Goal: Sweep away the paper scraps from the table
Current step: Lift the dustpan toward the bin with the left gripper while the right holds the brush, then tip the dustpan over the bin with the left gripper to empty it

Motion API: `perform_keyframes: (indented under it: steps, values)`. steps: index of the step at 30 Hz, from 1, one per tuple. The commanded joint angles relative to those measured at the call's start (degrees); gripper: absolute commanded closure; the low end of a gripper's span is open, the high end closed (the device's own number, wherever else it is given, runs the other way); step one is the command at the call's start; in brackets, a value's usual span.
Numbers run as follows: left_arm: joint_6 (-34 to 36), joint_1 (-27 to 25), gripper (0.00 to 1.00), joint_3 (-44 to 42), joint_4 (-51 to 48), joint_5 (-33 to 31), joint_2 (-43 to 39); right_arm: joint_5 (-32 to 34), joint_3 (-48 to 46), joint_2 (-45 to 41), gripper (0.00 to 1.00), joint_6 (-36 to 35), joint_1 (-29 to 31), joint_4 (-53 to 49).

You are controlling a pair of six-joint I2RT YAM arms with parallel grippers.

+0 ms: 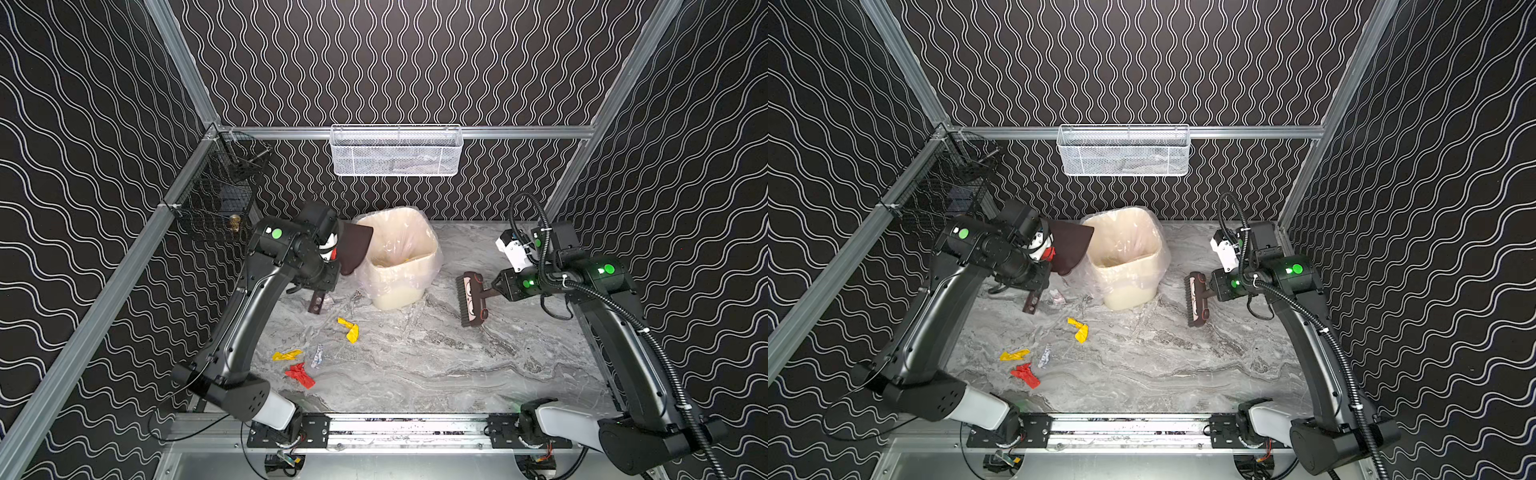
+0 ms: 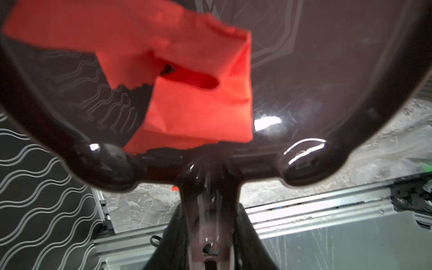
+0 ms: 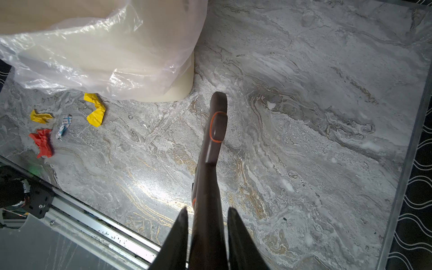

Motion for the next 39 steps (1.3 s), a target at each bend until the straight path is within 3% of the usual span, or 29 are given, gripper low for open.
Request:
perform_keyframes:
  steps: [1,7,17,25,39]
  values:
    - [4.6,0.9,1.00,3.3,-4.3,0.1,3.5,-2.7,1.8,0.1,1.00,1.8,-0.1,0.6]
    - [6.4,0.9,1.00,8.5,-4.5,-0.6,10.2,-3.5,3.5,0.4,1.00,1.9,-0.1,-0.7]
    - [8.7,-0.9,1.00,13.7,-4.7,-12.2,13.3,-4.8,2.2,0.0,1.00,2.3,-0.1,-2.2]
    - [12.4,-6.2,1.00,15.1,-4.6,-23.0,17.9,-5.9,3.6,1.4,1.00,2.8,0.0,-4.4]
    - [17.2,-16.1,1.00,18.4,-4.4,-47.3,22.8,-8.1,3.0,2.1,1.00,3.4,0.0,-5.0]
